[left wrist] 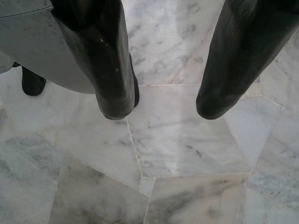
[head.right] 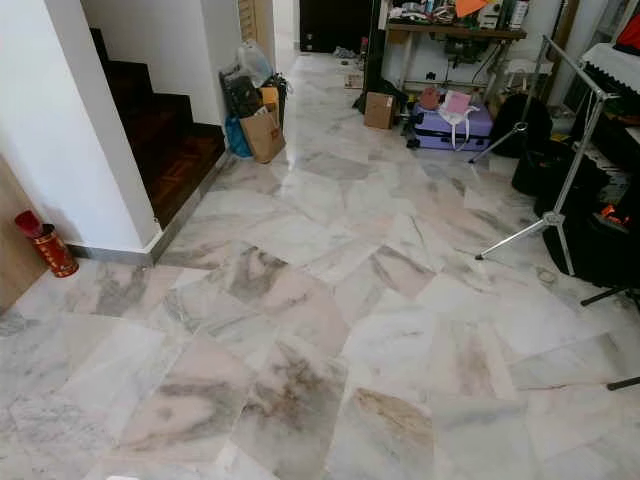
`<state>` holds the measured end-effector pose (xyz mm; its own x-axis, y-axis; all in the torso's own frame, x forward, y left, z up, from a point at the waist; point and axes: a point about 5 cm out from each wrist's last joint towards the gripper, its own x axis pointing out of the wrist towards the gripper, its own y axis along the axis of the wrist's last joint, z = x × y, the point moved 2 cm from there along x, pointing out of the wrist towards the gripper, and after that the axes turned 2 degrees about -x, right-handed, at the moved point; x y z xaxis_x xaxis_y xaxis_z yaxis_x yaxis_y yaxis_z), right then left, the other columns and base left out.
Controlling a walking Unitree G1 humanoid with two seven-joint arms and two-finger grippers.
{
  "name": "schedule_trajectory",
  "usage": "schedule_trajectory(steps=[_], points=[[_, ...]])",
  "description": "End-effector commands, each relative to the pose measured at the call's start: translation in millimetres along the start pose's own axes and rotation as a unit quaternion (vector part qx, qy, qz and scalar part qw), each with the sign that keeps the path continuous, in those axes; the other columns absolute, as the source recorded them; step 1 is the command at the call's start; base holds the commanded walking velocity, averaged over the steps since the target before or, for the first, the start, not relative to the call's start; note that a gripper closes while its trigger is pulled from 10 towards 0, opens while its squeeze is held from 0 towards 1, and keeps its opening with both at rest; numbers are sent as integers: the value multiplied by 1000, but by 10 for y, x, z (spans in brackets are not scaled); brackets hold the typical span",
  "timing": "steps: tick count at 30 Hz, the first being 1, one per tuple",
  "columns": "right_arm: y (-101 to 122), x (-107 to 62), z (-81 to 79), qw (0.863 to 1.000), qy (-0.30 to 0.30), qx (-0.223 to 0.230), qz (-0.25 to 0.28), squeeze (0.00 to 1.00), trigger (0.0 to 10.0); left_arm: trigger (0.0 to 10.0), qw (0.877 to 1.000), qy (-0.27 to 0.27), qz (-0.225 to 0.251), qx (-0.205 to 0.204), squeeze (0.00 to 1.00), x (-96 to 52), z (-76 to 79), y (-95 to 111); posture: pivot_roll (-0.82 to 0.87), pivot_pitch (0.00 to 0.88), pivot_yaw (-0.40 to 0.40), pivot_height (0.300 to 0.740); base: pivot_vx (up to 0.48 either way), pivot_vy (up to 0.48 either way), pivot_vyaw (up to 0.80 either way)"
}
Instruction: Move the pillow to the sofa from floor
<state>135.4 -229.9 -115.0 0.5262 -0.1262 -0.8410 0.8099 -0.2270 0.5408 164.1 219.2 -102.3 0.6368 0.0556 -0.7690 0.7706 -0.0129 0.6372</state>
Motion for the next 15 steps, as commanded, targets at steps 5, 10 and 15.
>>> schedule_trajectory(steps=[5,10,15], points=[[305,106,-451,995,20,90,28,0,10000,10000,998,-43,-14,-44,0,63,-62,178,61,0,-21,740,0,0,0],[323,110,-449,996,18,80,27,0,10000,10000,998,-40,-10,-47,0,69,-73,206,63,0,-21,740,0,0,0],[323,110,-449,996,18,80,27,0,10000,10000,998,-40,-10,-47,0,69,-73,206,63,0,-21,740,0,0,0]])
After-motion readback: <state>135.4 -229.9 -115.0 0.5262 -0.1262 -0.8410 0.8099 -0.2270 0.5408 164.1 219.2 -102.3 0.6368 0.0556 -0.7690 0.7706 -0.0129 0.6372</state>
